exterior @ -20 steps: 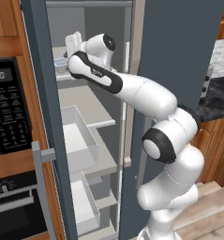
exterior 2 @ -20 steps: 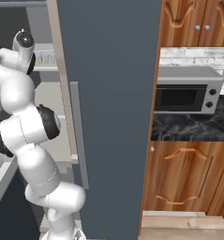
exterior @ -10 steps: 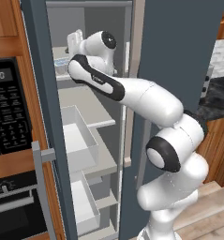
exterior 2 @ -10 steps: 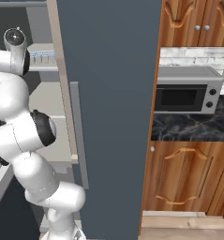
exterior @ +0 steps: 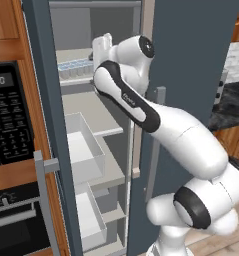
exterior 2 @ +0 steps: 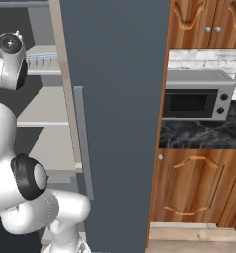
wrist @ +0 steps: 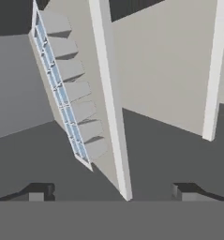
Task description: The ice cube tray has been filled with water. Take the tray and place it in the freezer to make ice. Close the freezer door after placing the tray.
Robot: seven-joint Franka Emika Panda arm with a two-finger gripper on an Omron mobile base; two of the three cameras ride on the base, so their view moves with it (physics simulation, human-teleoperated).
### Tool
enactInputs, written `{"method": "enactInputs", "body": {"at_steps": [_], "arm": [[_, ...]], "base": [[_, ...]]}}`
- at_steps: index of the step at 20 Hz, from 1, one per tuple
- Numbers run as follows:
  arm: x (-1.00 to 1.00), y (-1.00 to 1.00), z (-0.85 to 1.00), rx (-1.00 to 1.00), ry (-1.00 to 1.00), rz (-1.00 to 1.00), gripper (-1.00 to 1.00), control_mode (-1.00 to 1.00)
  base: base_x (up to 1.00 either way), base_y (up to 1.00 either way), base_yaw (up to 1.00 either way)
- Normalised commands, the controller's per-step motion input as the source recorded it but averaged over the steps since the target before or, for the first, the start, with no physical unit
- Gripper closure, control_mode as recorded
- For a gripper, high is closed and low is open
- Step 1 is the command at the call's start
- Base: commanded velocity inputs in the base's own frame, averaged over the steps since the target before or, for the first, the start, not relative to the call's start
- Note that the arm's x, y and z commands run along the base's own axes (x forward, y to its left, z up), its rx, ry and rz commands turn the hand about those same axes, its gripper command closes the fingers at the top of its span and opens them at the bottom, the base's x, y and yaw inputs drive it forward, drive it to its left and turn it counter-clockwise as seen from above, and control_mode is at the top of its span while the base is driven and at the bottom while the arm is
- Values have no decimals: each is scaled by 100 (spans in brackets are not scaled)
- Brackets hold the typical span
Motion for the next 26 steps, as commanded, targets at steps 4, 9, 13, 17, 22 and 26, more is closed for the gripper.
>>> {"method": "enactInputs", "body": {"at_steps": [4, 9, 13, 17, 22, 26], "arm": [[-100, -46, 0, 0, 0, 1, -100, -100], [-100, -33, 3, -16, 0, 10, -100, -100], [-100, -26, 19, -41, 0, 18, -100, -100], [-91, -49, 25, -49, 0, 22, -100, -100], [-81, -70, 9, -50, -1, 27, -100, -100], [-94, -57, -7, -51, -12, 25, -100, -100]], "base": [[0, 0, 0], [0, 0, 0], [0, 0, 0], [0, 0, 0], [0, 0, 0], [0, 0, 0]]}}
